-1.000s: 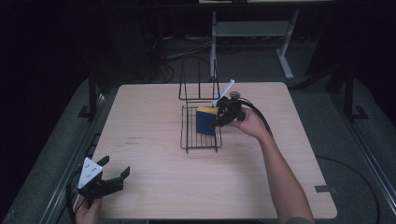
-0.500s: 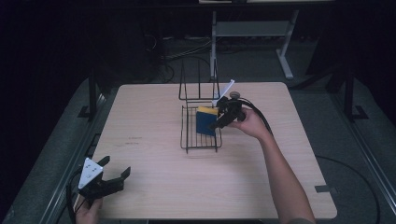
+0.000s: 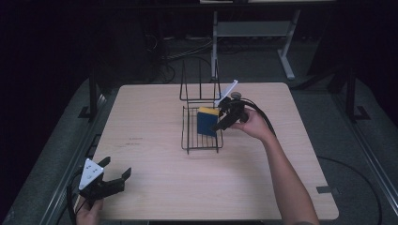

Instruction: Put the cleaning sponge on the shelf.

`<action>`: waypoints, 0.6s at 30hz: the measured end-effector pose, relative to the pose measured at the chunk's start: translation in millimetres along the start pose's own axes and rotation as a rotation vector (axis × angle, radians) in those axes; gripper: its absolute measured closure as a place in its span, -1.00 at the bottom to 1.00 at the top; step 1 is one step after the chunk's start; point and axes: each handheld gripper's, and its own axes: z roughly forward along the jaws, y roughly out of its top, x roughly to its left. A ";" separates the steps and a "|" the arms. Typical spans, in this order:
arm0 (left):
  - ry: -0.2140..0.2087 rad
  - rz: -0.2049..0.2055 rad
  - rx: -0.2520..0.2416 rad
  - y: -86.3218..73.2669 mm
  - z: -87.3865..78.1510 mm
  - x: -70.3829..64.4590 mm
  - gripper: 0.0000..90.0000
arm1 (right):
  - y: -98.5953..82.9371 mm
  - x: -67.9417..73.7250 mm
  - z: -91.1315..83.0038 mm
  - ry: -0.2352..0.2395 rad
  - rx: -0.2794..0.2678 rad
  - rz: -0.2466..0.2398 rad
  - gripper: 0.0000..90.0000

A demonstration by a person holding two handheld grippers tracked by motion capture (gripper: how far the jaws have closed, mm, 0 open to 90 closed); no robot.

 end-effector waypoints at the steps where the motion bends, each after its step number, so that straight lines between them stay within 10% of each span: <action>1: 0.001 0.003 0.000 0.1 -0.2 -0.1 -0.69 | -0.3 0.3 -0.9 -0.007 -0.002 -0.003 -0.25; 18: 0.002 0.004 0.002 0.7 0.6 -1.8 -0.69 | -14.9 3.3 -12.7 -0.017 -0.015 0.025 -0.37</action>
